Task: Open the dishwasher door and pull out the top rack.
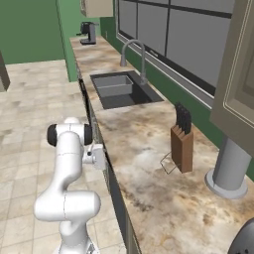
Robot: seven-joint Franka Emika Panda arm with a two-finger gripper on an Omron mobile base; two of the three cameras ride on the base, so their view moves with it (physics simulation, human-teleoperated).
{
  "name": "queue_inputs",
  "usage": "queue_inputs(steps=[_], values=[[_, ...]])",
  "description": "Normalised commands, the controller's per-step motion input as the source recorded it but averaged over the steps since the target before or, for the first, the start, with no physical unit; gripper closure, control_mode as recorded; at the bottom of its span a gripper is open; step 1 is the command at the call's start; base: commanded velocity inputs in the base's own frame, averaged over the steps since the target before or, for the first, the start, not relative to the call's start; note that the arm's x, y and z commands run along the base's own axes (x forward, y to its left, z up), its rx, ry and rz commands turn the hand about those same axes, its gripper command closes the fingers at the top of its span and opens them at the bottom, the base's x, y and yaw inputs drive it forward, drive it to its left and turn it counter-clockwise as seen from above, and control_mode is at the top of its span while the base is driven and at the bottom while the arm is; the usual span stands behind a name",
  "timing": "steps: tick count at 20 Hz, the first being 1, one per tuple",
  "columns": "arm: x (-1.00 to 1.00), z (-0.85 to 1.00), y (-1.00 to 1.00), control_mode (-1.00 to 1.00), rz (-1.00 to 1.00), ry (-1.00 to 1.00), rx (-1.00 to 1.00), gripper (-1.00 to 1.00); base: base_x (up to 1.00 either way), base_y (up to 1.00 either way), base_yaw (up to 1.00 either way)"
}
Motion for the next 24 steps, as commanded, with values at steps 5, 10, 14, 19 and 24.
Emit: queue_inputs(steps=[5, 10, 14, 19, 24], values=[[0.35, -0.47, -0.07, -1.00, 0.02, 0.00, 0.00, -1.00, 0.00, 0.00, 0.00], [0.17, -0.22, -0.22, -1.00, 0.05, 0.00, 0.01, 1.00, 0.00, 0.00, 0.00], [0.00, 0.00, -0.16, -1.00, 0.10, 0.05, 0.11, 1.00, 0.00, 0.00, 0.00], [-0.25, 0.00, 0.02, -1.00, 0.11, 0.06, 0.13, 1.00, 0.00, 0.00, 0.00], [-0.80, -0.04, 0.55, -1.00, 0.14, 0.13, 0.07, 1.00, 0.00, 0.00, 0.00]])
